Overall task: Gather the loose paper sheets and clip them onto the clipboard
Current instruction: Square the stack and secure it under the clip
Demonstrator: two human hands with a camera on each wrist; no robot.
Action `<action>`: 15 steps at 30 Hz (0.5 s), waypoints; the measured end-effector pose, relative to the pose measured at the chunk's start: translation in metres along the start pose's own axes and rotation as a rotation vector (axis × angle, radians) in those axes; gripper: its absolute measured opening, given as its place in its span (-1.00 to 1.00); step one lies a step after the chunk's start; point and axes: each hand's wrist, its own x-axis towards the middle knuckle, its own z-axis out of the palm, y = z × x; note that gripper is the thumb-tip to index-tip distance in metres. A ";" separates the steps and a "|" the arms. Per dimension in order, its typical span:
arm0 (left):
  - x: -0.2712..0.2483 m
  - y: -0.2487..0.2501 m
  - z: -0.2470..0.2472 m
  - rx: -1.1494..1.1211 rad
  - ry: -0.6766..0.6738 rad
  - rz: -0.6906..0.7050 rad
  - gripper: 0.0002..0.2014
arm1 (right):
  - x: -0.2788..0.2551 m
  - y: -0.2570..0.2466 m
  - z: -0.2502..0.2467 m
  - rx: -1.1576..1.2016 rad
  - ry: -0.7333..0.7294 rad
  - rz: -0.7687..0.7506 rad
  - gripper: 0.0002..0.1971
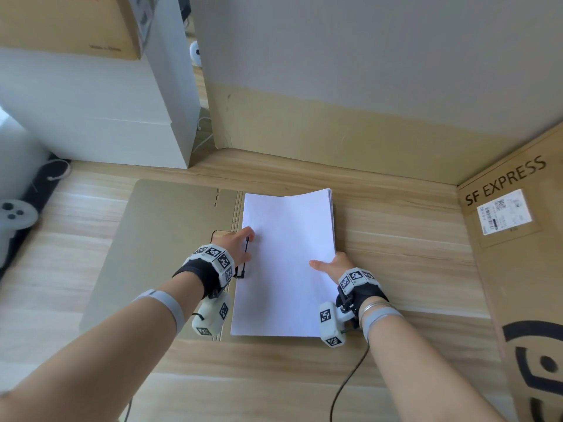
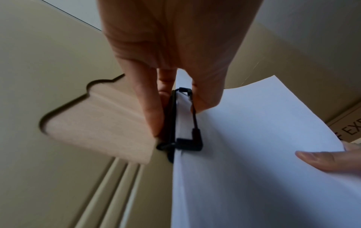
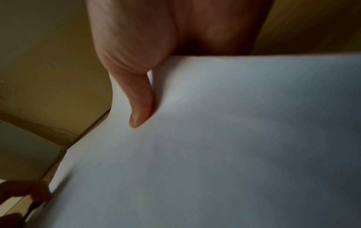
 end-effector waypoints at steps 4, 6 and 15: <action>0.001 0.003 0.003 0.059 0.008 -0.013 -0.61 | -0.002 -0.002 -0.001 0.003 -0.014 0.008 -0.16; 0.002 0.005 0.003 0.106 0.009 -0.008 -0.60 | -0.003 -0.002 -0.002 0.012 -0.023 0.006 -0.15; 0.005 0.004 0.010 0.191 0.073 0.000 -0.59 | -0.007 0.008 -0.023 -0.002 0.069 -0.076 -0.78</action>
